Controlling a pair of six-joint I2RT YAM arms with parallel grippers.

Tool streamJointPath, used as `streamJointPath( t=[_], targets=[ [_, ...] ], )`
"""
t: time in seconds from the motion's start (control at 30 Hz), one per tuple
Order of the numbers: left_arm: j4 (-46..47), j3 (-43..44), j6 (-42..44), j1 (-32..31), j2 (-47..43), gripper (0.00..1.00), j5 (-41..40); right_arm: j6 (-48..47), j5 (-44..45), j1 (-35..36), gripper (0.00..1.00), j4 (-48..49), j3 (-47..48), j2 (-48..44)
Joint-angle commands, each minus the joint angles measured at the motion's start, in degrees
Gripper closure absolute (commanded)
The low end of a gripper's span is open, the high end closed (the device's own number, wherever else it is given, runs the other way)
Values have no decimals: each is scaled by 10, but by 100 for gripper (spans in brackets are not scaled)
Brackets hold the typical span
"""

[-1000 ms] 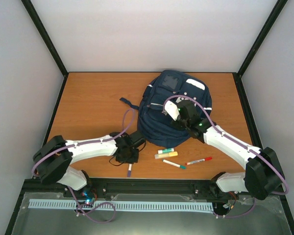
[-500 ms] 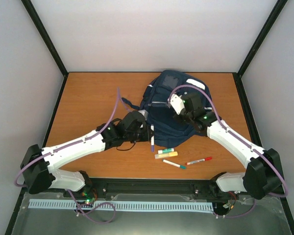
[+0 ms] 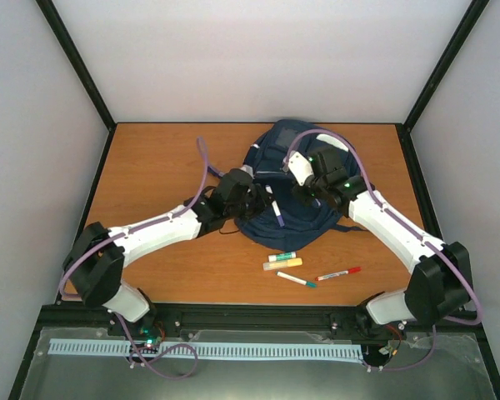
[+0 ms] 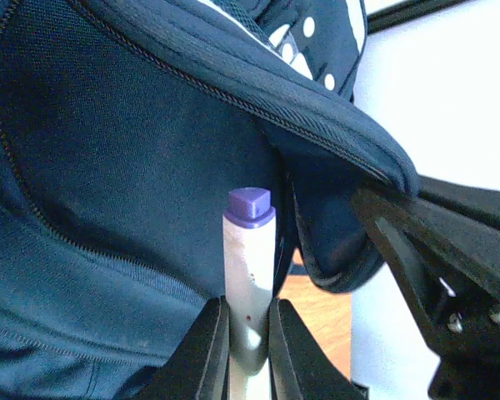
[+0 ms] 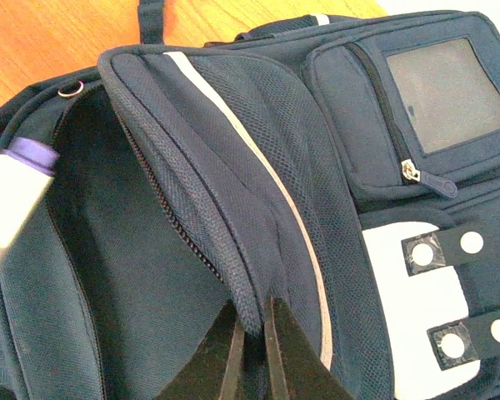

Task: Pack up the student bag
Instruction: Place the stationery in the student bag.

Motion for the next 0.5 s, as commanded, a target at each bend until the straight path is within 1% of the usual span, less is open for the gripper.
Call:
streamJointPath(
  t=[0.0,0.1,0.2,0.27,0.37,0.47],
  targets=[
    [73,32,-66,13,30,99,-13,14,-22,-5,97,19,42,7],
    [78,51,-88,22,57,99,-19,16,-23,-5,97,15,49,8],
    [68,64,-141,32,84,99,-21,15,-23,-6,97,13,49,9],
    [82,75,-156,33,104,99,-20,15,-24,-6,97,12,48,9],
    [74,103,-172,33,129,99,-34,16,-25,-6,97,11,48,12],
    [81,109,-215,35,152,99,-44,16,-26,-6,97,9,51,11]
  ],
)
